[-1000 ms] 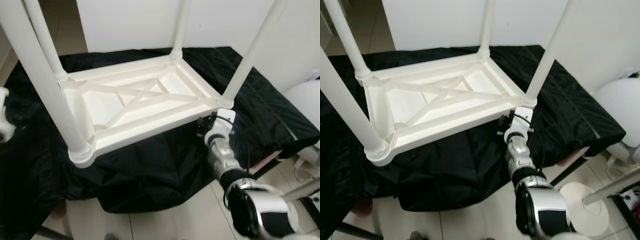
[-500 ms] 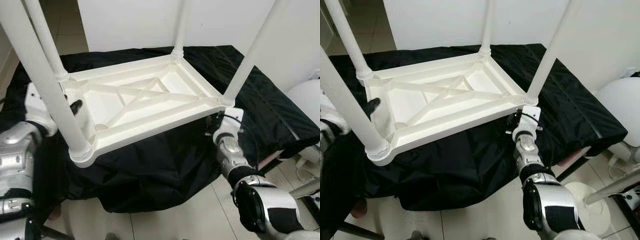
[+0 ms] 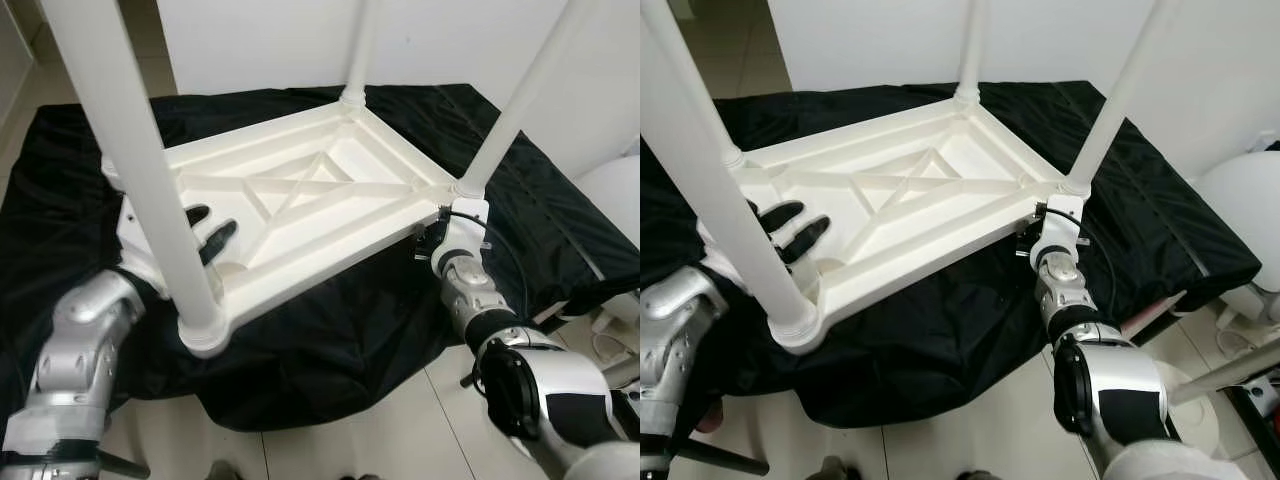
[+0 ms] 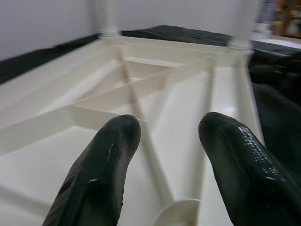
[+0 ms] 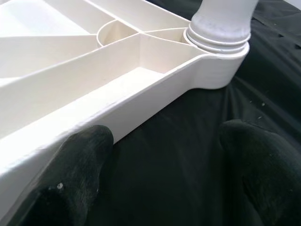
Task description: Building children table
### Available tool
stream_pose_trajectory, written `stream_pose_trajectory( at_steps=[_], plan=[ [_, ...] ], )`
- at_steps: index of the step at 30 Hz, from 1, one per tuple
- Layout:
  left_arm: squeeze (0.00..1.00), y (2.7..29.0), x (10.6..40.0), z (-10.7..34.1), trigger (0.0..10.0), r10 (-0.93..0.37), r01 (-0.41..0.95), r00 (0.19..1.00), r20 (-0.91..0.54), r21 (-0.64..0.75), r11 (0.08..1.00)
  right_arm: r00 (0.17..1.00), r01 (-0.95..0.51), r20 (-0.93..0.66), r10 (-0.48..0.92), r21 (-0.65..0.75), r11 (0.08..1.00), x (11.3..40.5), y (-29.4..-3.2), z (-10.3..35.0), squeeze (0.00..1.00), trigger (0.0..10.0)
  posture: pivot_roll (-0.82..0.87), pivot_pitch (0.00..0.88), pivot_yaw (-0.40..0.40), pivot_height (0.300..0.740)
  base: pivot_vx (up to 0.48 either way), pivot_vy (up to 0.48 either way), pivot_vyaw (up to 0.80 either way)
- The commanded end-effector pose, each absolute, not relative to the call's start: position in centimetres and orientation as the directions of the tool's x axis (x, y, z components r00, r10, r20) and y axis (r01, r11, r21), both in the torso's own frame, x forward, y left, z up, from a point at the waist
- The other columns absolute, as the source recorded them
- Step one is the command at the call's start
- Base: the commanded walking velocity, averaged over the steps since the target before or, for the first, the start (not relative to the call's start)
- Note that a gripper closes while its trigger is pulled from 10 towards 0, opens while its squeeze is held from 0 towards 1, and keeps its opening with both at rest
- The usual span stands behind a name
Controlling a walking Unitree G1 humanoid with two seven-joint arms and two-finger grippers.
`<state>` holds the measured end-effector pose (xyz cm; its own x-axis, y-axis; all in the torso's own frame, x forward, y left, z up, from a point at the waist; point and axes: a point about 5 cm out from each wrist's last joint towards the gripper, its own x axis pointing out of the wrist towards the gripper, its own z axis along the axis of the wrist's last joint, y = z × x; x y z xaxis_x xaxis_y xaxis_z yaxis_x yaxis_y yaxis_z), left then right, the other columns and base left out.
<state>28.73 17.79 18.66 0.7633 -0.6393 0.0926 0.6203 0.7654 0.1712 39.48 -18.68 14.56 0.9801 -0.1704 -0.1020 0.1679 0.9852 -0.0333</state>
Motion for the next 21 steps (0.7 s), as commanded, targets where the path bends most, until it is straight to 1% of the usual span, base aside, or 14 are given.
stream_pose_trajectory(
  at_steps=[1,3,5,6,7,9,10,12,14,16,17,19,20,21],
  plan=[
    [0.0,15.6,27.1,18.0,10.0,-0.83,0.815,0.557,0.041,0.166,0.555,0.983,0.142,-0.114,-0.145,-0.035,0.989,39.7,-18.1,14.8,0.0,10.0,0.08,0.116,-0.044,0.74,0.0,0.0,0.0],
    [0.0,14.6,26.1,17.6,10.0,-0.865,0.856,0.501,0.022,0.135,0.499,0.986,0.12,-0.118,-0.122,-0.023,0.993,39.9,-17.6,15.1,0.0,10.0,0.08,0.113,-0.049,0.74,0.0,0.0,0.0],
    [0.0,14.6,26.1,17.6,10.0,-0.865,0.856,0.501,0.022,0.135,0.499,0.986,0.12,-0.118,-0.122,-0.023,0.993,39.9,-17.6,15.1,0.0,10.0,0.08,0.113,-0.049,0.74,0.0,0.0,0.0],
    [0.0,14.3,25.8,17.5,10.0,-0.875,0.867,0.484,0.014,0.125,0.482,0.986,0.11,-0.12,-0.111,-0.016,0.994,40.0,-17.4,15.1,0.0,10.0,0.08,0.113,-0.049,0.74,0.0,0.0,0.0],
    [0.0,14.3,25.8,17.5,10.0,-0.875,0.867,0.484,0.014,0.125,0.482,0.986,0.11,-0.12,-0.111,-0.016,0.994,40.0,-17.4,15.1,0.0,10.0,0.08,0.113,-0.049,0.74,0.0,0.0,0.0],
    [0.0,12.7,24.6,17.3,10.0,-0.909,0.904,0.417,0.007,0.1,0.415,0.989,0.054,-0.142,-0.049,0.031,0.998,40.1,-16.3,15.0,0.0,10.0,0.09,0.109,-0.049,0.74,0.0,0.0,0.0],
    [0.0,12.7,24.6,17.3,10.0,-0.909,0.904,0.417,0.007,0.1,0.415,0.989,0.054,-0.142,-0.049,0.031,0.998,40.1,-16.3,15.0,0.0,10.0,0.09,0.109,-0.049,0.74,0.0,0.0,0.0],
    [0.0,11.2,23.6,17.3,10.0,-0.932,0.929,0.362,0.014,0.078,0.362,0.986,0.003,-0.166,0.01,0.077,0.997,40.1,-15.3,14.7,0.0,10.0,0.09,0.106,-0.047,0.74,0.0,0.0,0.0],
    [0.0,11.2,23.6,17.3,10.0,-0.932,0.929,0.362,0.014,0.078,0.362,0.986,0.003,-0.166,0.01,0.077,0.997,40.1,-15.3,14.7,0.0,10.0,0.09,0.106,-0.047,0.74,0.0,0.0,0.0],
    [0.0,10.0,23.0,17.4,10.0,-0.946,0.944,0.323,0.023,0.06,0.324,0.983,-0.049,-0.173,0.059,0.062,0.997,39.9,-14.4,14.3,0.0,10.0,0.09,0.103,-0.044,0.74,0.0,0.0,0.0],
    [0.0,10.0,23.0,17.4,10.0,-0.946,0.944,0.323,0.023,0.06,0.324,0.983,-0.049,-0.173,0.059,0.062,0.997,39.9,-14.4,14.3,0.0,10.0,0.09,0.103,-0.044,0.74,0.0,0.0,0.0],
    [0.0,9.4,22.7,17.5,10.0,-0.951,0.949,0.309,0.031,0.056,0.31,0.976,-0.121,-0.178,0.124,0.029,0.992,39.8,-13.2,14.2,0.0,10.0,0.09,0.1,-0.041,0.74,0.0,0.0,0.0],
    [0.0,9.4,22.7,17.5,10.0,-0.951,0.949,0.309,0.031,0.056,0.31,0.976,-0.121,-0.178,0.124,0.029,0.992,39.8,-13.2,14.2,0.0,10.0,0.09,0.1,-0.041,0.74,0.0,0.0,0.0],
    [0.0,9.3,22.7,17.6,10.0,-0.951,0.949,0.307,0.035,0.058,0.309,0.971,-0.154,-0.18,0.155,0.018,0.988,39.8,-12.7,14.1,0.0,10.0,0.09,0.1,-0.041,0.74,0.0,0.0,0.0]
  ],
)
